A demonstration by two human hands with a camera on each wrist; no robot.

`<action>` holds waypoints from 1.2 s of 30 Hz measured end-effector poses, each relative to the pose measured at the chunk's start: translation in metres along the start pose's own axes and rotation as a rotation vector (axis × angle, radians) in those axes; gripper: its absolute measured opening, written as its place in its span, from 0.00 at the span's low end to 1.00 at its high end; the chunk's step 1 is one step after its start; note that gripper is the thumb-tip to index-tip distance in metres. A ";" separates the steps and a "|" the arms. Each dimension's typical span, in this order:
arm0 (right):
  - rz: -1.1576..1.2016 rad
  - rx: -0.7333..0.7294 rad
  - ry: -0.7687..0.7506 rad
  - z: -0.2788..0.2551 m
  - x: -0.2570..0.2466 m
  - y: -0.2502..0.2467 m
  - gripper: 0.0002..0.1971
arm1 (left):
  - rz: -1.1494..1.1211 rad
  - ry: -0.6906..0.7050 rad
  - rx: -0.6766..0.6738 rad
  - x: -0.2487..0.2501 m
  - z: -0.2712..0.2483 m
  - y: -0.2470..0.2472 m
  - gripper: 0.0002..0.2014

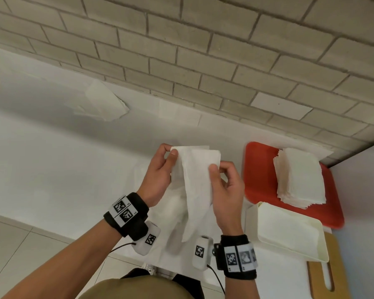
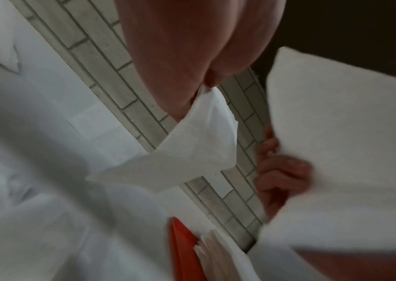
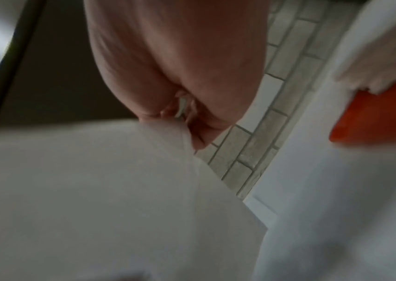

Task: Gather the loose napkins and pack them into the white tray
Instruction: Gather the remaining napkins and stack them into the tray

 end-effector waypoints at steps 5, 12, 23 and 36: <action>-0.227 0.147 -0.107 -0.002 0.013 0.012 0.03 | -0.034 -0.016 -0.019 0.004 -0.010 0.014 0.13; -0.548 0.204 -0.321 -0.004 0.010 0.020 0.05 | -0.138 -0.048 -0.016 0.002 -0.013 0.015 0.17; -0.180 0.088 0.213 -0.010 0.079 -0.021 0.06 | 0.385 0.092 0.082 -0.034 0.028 -0.028 0.05; -0.165 0.101 0.317 -0.028 0.093 -0.030 0.07 | 1.243 -0.194 0.020 -0.129 0.046 -0.111 0.25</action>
Point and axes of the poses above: each hand's wrist, its own z-axis towards the middle knuckle, its own y-axis out of the palm, x = y × z, the point moved 6 cm from there along z, towards the middle knuckle, and after that the axes turned 2 degrees about -y, right-handed, at the moved point
